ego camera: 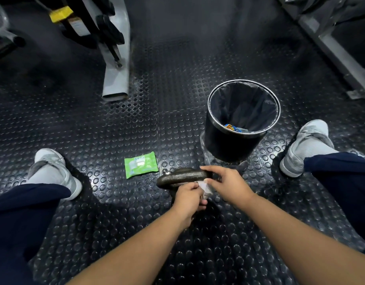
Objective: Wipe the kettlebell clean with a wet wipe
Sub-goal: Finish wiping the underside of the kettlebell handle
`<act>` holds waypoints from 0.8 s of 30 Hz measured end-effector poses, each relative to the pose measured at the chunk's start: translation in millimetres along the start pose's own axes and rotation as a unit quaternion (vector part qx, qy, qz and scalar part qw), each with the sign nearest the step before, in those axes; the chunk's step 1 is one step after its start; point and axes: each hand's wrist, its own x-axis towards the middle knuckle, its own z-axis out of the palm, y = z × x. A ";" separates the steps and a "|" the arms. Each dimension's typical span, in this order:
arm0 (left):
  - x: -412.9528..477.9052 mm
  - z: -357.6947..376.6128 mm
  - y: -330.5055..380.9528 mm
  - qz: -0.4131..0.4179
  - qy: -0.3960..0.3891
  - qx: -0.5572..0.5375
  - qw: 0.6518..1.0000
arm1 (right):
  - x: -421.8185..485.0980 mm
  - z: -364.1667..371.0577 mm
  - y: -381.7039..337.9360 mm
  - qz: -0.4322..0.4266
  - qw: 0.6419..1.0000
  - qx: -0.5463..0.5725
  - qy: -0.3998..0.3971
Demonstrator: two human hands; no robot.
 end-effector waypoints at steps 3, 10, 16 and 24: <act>-13.7 -5.6 24.5 0.007 -0.049 0.026 0.998 | 12.9 -6.2 0.1 0.034 0.997 0.055 -0.034; -41.1 -16.6 75.9 0.125 -0.041 0.054 0.990 | 12.0 -67.6 -33.7 0.147 0.918 0.327 -0.170; -56.5 -36.0 110.8 0.205 -0.031 0.123 0.971 | 18.4 -108.0 -75.5 0.052 0.966 0.222 -0.123; -53.0 -73.9 134.6 0.165 -0.033 0.113 0.979 | 81.1 -178.5 -78.1 0.026 0.974 -0.128 0.184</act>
